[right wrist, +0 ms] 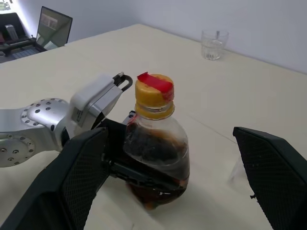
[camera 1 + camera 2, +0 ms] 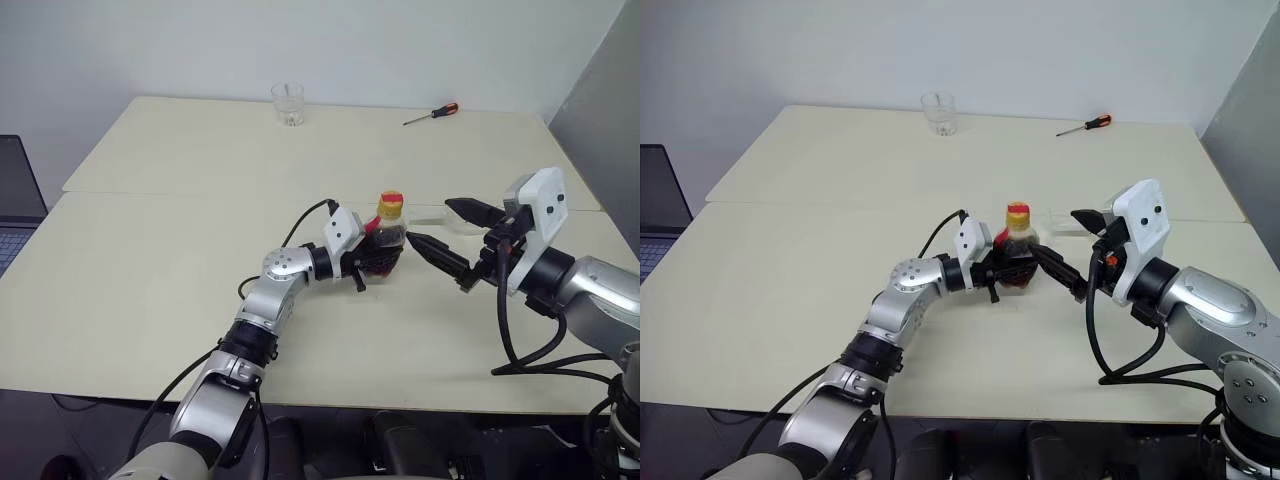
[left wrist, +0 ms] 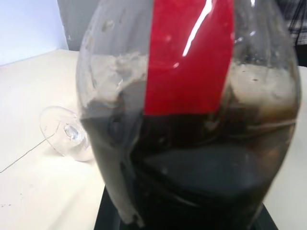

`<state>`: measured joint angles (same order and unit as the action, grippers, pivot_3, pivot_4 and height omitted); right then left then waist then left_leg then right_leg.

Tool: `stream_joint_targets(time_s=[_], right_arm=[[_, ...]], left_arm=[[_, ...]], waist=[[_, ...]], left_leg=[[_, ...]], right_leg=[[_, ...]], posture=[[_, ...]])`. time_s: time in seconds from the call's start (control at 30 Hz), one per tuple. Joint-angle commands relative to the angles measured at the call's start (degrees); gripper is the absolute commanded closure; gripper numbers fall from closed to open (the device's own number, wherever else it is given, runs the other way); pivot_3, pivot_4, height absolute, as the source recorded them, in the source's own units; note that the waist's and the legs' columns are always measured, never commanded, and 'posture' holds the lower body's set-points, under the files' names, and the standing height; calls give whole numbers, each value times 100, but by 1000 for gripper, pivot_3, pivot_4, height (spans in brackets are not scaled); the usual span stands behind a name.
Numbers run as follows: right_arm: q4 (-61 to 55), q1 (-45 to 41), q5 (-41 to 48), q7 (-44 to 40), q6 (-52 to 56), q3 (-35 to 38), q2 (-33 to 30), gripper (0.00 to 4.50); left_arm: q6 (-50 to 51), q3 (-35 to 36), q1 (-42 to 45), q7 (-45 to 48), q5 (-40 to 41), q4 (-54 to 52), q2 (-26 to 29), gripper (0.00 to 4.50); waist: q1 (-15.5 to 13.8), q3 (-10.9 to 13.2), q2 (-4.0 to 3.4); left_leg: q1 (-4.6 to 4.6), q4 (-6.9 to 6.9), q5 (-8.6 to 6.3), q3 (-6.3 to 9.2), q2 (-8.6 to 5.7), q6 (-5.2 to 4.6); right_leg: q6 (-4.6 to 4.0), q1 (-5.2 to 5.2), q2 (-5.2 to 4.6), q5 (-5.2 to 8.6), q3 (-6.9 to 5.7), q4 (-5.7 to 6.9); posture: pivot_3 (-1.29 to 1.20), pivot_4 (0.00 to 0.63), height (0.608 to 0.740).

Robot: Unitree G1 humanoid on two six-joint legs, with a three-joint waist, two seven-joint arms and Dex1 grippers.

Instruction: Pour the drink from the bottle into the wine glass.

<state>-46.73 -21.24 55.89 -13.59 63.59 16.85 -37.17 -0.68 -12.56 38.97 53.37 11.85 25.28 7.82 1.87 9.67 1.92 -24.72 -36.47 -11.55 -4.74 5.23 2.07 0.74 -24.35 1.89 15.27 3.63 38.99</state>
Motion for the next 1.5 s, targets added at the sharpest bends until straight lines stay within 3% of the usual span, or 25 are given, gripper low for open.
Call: stream_joint_targets(time_s=[0.03, 0.3, 0.57, 0.83, 1.07, 1.5], right_arm=[[-181, -88, 314, 106, -133, 221, -137, 0], [158, -966, 829, 712, -115, 25, -206, 0], [126, -1126, 1120, 1349, -93, -389, -192, 0], [526, -1494, 500, 1906, -139, -995, 160, 0], [906, -1852, -145, 2426, -29, -1442, 849, 0], [1231, -2022, -785, 2484, 222, -1524, 1575, 0]], left_arm=[[-193, 67, 108, 31, 13, -140, -74, 3730], [-192, 95, 252, 3, -12, 54, -169, 3730], [-160, 119, 205, -68, -28, 4, -229, 3730], [-151, 123, 198, -60, -42, -14, -228, 3730], [-206, 134, 250, -31, -71, 64, -214, 3730], [-271, 152, 295, 12, -117, 133, -171, 3731]], waist=[[1, 0, 0], [0, 0, 0], [-3, 0, 0], [0, 0, 0], [-2, -1, -1], [-3, -1, -2]], left_leg=[[0, 0, 0, 0, 0, 0], [2, -1, 0, 1, -1, 0], [-2, 0, 0, -2, 0, 0], [1, -3, 0, 0, 2, 0], [-1, -3, 0, -4, 5, 0], [-2, -4, 0, -4, 7, 0]], right_leg=[[0, 0, 0, 0, 1, -1], [1, 1, 0, -1, 0, 3], [1, 0, -1, 0, 5, -4], [1, 0, 0, 0, 2, 4], [1, -2, 0, 0, 3, 1], [0, -2, 1, 0, 0, 2]], posture=[[0, 150, 740], [0, 150, 740], [0, 150, 740], [0, 150, 740], [0, 150, 740], [0, 150, 740]])
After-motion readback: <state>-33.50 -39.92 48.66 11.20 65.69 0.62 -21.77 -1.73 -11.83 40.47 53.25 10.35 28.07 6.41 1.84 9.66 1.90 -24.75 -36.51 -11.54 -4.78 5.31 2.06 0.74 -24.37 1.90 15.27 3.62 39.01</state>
